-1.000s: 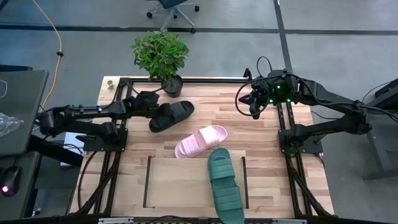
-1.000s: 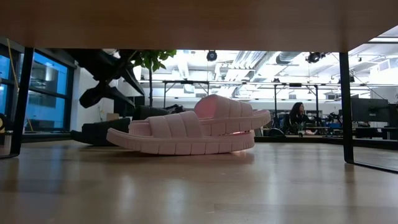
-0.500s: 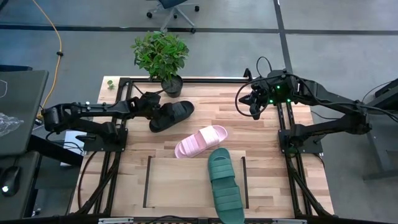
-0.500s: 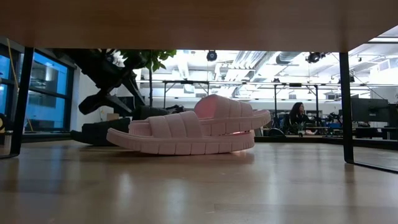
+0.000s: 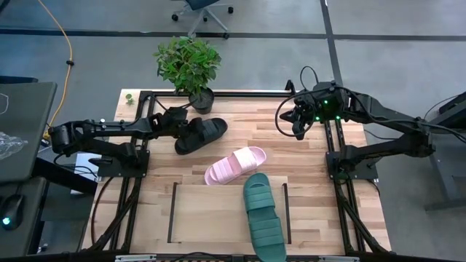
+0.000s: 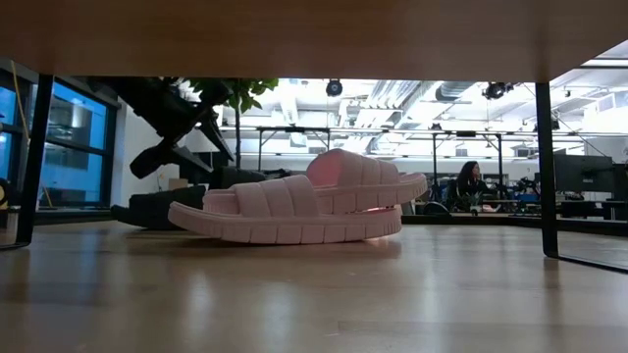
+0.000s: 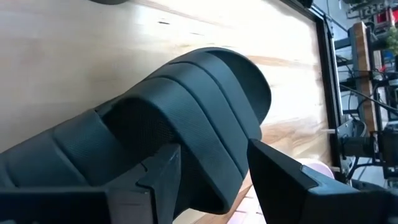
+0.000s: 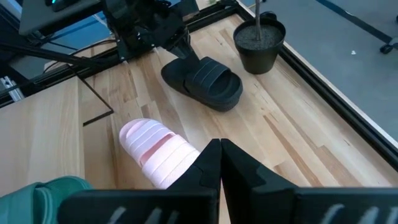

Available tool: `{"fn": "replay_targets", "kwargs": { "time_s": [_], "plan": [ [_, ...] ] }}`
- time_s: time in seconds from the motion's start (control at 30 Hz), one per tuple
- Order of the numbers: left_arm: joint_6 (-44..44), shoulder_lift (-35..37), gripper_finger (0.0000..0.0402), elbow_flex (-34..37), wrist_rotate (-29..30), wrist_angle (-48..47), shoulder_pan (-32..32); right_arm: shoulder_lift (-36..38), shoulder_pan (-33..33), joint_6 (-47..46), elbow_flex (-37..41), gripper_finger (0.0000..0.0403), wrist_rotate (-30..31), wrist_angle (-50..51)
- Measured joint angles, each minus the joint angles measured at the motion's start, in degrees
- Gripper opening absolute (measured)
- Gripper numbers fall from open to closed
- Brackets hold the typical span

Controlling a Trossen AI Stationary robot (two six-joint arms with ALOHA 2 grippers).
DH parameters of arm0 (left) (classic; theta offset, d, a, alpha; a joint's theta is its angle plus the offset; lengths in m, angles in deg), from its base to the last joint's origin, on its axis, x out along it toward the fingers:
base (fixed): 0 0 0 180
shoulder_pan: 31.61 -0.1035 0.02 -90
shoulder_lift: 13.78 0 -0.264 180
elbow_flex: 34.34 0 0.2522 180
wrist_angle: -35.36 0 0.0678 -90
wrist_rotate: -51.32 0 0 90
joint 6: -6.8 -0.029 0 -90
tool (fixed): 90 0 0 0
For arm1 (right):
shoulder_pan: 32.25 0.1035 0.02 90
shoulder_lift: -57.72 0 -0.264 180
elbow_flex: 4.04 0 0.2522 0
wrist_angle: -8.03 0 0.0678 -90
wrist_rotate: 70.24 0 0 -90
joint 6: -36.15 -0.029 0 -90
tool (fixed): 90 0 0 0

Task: Pick and place slides into the shelf
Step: Put the black pair of slides on the shelf

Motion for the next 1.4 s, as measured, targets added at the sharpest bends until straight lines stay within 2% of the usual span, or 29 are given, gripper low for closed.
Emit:
{"fn": "replay_targets", "kwargs": {
  "time_s": [0.2, 0.67, 1.13, 1.4],
  "plan": [
    [0.16, -0.06, 0.0161, 0.0, 0.01, 0.02, 0.0, 0.0, 0.0, 0.16, 0.0, 0.0, 0.01, 0.01],
    [1.45, -3.02, 0.0074, 0.0, -0.6, 3.5, 0.04, -0.02, 0.0, 0.43, 0.0, 0.0, 0.02, 1.01],
    [1.3, -2.99, 0.0008, 0.0, -0.73, 3.63, 0.03, -0.02, -0.01, 0.86, 0.0, 0.0, 0.11, 1.45],
    [-0.11, -2.89, 0.0018, -0.02, -3.21, 3.63, 0.02, -0.02, 0.0, 0.86, 0.0, 0.0, 0.11, 1.77]
  ]
}}
